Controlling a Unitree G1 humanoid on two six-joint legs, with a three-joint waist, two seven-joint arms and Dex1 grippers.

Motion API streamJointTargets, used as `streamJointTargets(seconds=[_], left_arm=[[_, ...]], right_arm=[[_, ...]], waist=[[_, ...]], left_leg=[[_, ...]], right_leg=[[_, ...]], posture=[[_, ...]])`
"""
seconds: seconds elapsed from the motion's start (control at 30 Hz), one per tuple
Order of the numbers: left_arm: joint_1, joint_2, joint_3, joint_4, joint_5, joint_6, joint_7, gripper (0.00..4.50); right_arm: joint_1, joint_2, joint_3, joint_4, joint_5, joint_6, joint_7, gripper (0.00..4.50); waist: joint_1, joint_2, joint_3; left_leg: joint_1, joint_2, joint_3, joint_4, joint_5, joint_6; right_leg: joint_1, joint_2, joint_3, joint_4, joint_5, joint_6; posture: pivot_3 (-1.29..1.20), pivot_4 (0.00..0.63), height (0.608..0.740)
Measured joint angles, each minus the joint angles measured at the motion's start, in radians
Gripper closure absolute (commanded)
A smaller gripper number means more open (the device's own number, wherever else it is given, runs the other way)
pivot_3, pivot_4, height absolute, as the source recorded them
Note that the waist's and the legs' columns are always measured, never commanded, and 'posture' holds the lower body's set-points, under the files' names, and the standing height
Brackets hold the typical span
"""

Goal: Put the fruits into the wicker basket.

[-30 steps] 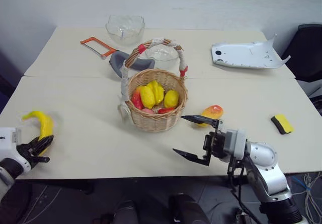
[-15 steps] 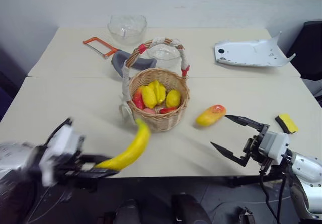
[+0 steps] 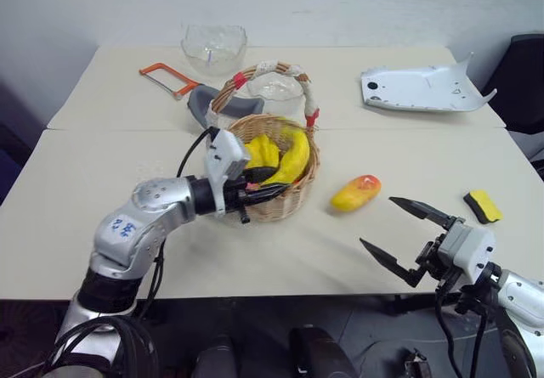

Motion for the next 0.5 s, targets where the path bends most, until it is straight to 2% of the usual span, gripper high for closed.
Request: streamJointTargets(seconds=[0.13,0.3,0.4,0.5], left_arm=[[-0.002,0.023,0.005,0.009,0.011,-0.056,-0.075,0.55],[0.145,0.202,0.132,-0.017,-0.093,-0.148,-0.369,0.55],[0.198,0.304,0.236,0.001,-0.123,-0.169,-0.469,0.03],[0.279,0.387,0.355,0.066,-0.13,-0.17,-0.522,0.03]], right_arm=[[-0.008,0.002,-0.003,-0.019,0.005,0.044,-0.038,0.0],[0.166,-0.057,-0.145,-0.014,0.055,0.076,0.045,0.0],[0.227,-0.063,-0.233,0.094,0.025,0.002,0.092,0.0],[0.238,-0.086,-0.29,0.226,-0.039,-0.097,0.125,0.0]], waist=[[0.003,0.0,0.0],[0.006,0.0,0.001],[0.004,-0.001,0.001],[0.001,-0.001,0.001]], left_leg=[[0.0,0.001,0.0,-0.001,0.0,-0.001],[0.0,0.002,0.003,-0.001,-0.001,-0.003],[0.002,0.001,0.007,-0.001,-0.004,0.003],[0.004,0.0,0.007,-0.001,-0.005,0.005]], right_leg=[[-0.001,0.001,0.001,0.0,0.0,0.0],[-0.001,-0.001,0.002,0.0,-0.002,-0.002],[0.001,-0.001,0.001,-0.001,-0.002,-0.002],[0.001,-0.004,0.002,-0.001,-0.002,-0.002]], posture=[[0.0,0.15,0.74],[0.0,0.15,0.74],[0.0,0.15,0.74],[0.0,0.15,0.74]])
